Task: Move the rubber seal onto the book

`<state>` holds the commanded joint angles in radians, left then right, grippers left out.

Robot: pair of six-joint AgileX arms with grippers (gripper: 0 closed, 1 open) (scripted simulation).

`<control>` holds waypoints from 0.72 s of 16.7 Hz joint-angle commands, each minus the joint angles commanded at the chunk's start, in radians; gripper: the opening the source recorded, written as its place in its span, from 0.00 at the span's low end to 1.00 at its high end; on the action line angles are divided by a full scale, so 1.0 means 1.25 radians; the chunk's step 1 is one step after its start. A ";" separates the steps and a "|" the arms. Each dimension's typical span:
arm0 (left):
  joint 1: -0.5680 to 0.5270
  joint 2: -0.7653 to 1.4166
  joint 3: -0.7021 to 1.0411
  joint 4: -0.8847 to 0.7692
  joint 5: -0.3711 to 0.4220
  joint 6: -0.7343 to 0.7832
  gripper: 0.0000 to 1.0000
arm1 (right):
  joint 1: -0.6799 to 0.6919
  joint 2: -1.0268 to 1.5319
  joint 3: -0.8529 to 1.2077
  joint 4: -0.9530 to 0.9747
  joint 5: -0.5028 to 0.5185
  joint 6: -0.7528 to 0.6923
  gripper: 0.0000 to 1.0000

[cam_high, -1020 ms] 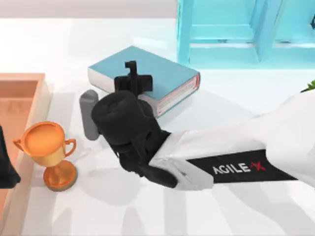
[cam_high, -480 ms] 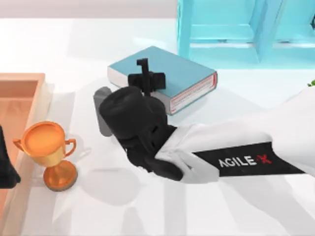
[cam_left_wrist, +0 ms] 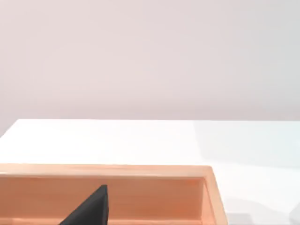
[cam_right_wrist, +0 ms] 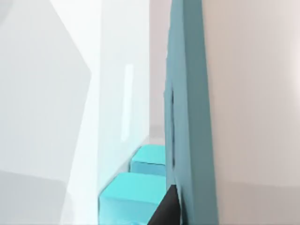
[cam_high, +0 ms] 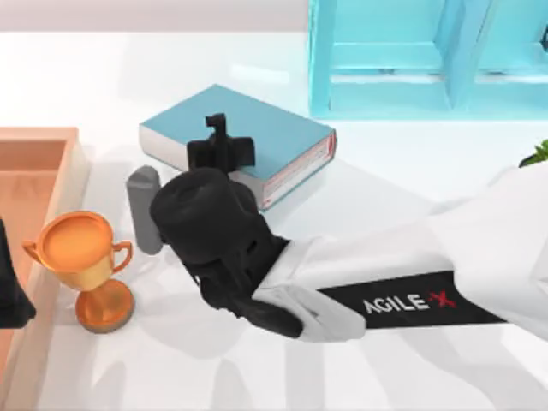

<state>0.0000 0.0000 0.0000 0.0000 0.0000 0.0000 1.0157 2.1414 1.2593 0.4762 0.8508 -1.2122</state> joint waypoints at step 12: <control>0.000 0.000 0.000 0.000 0.000 0.000 1.00 | -0.015 0.184 -0.134 -0.058 0.003 -0.120 0.00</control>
<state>0.0000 0.0000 0.0000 0.0000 0.0000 0.0000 0.9971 2.3720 1.0917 0.4032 0.8546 -1.3622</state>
